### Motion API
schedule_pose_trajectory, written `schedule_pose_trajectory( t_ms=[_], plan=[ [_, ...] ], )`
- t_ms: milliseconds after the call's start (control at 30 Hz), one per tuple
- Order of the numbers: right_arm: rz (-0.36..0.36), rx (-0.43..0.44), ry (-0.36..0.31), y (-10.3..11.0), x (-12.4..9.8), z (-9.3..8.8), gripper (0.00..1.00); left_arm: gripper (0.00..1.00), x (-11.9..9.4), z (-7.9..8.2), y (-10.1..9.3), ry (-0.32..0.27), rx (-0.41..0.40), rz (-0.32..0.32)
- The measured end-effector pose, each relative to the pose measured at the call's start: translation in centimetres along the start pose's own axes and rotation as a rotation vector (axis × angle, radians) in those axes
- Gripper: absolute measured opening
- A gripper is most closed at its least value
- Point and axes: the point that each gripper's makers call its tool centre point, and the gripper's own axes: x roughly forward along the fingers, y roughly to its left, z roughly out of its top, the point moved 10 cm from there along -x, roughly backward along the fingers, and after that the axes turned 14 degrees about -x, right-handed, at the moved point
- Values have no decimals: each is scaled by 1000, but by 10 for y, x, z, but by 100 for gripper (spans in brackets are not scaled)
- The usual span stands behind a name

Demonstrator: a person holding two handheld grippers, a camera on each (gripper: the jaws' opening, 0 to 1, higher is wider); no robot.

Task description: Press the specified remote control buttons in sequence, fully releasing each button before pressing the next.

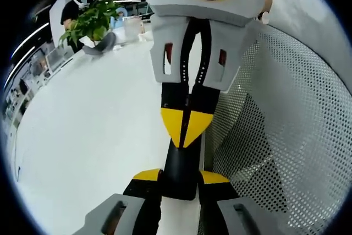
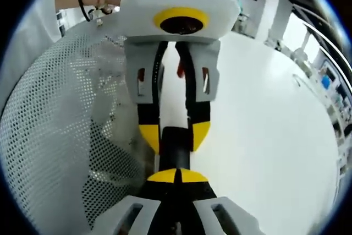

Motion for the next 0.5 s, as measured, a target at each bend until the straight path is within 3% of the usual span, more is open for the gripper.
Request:
schedule_pose_trajectory(
  t_ms=[500],
  plan=[
    [-4, 21, 23, -1, 0, 2, 0, 25, 0, 1, 0, 7, -2, 4]
  ],
)
